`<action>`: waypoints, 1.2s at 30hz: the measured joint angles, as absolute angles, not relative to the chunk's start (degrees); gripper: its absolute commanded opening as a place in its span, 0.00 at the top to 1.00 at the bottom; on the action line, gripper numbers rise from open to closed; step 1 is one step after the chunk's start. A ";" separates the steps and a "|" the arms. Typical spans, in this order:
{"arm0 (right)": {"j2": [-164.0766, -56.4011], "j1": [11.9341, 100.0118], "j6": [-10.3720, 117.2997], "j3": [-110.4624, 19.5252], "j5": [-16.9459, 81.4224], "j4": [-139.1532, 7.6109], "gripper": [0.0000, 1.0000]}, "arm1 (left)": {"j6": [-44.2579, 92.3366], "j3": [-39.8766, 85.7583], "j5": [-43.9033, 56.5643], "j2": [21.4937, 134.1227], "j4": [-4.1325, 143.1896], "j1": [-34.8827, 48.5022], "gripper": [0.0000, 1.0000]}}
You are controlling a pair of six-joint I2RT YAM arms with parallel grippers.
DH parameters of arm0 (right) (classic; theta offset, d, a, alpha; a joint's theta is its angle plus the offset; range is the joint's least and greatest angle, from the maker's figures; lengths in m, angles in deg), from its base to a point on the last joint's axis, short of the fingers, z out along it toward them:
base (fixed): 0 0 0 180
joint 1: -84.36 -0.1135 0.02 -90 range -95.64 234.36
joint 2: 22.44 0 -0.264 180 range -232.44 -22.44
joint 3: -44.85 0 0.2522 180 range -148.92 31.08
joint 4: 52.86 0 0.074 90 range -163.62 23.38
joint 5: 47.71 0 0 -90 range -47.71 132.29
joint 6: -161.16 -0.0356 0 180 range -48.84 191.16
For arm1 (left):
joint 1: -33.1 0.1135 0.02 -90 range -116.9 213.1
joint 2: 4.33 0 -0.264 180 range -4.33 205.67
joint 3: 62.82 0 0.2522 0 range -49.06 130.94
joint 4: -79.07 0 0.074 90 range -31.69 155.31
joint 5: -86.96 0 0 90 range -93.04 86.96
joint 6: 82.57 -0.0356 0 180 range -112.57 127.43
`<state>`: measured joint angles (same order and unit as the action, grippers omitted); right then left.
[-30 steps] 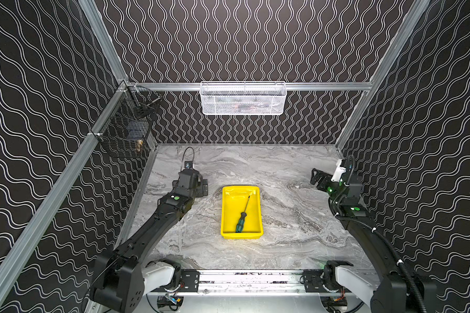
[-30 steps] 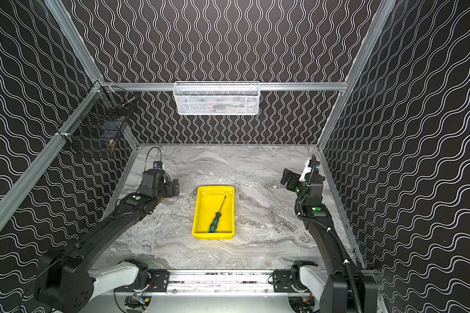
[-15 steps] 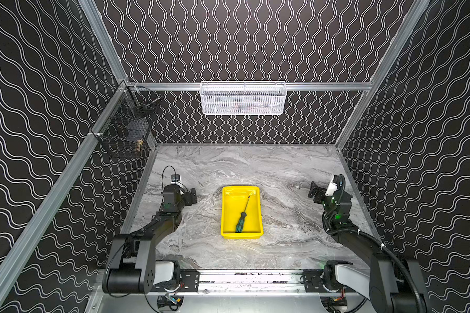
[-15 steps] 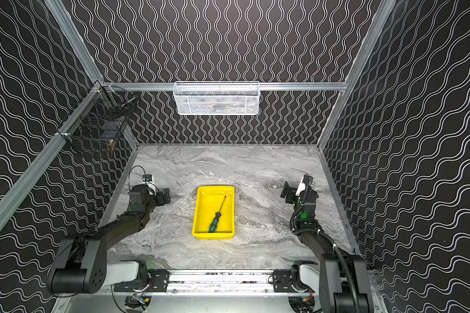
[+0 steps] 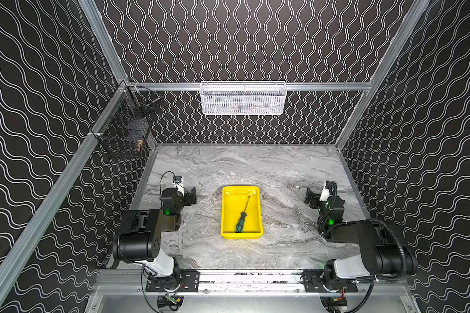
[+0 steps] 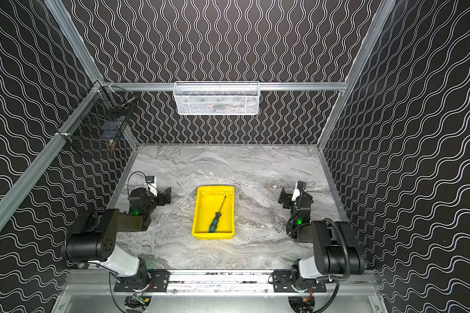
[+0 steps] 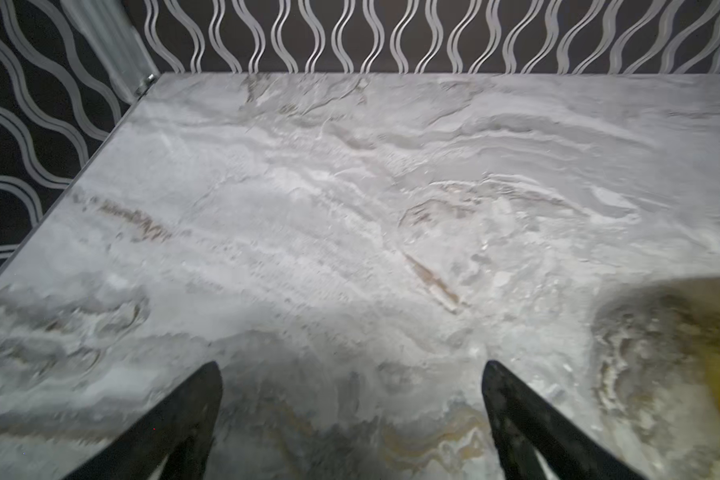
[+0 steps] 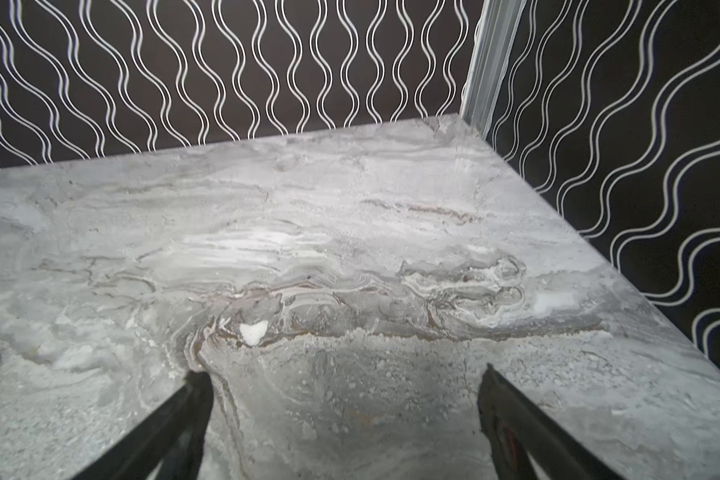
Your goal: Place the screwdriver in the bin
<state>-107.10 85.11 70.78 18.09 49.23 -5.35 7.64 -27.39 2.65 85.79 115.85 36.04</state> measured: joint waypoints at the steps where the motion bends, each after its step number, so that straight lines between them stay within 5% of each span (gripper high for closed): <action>1: -107.91 85.13 70.80 18.24 49.25 -3.68 0.00 | 7.53 -27.39 2.76 85.99 116.57 36.08 0.01; 36: -110.77 86.36 72.22 17.37 45.12 -0.06 0.00 | 4.08 -28.09 0.27 90.56 122.65 31.73 0.01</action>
<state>-110.77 86.36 72.22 17.37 45.12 -0.06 4.08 -28.09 0.27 90.56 122.65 31.73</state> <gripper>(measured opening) 0.995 0.987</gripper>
